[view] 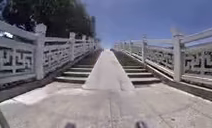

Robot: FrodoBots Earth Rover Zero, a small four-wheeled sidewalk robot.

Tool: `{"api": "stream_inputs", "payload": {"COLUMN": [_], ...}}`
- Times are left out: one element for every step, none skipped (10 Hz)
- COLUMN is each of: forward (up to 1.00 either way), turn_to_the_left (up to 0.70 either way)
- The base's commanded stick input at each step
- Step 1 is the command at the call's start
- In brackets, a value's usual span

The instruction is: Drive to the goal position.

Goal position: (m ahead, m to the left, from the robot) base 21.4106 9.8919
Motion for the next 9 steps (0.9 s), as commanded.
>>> {"api": "stream_inputs", "payload": {"forward": [0.45, 0.45, 0.45, 0.45, 0.45, 0.45, 0.45, 0.45, 0.45], "turn_to_the_left": [0.00, 0.00, 0.00, 0.00, 0.00, 0.00, 0.00, 0.00, 0.00]}}
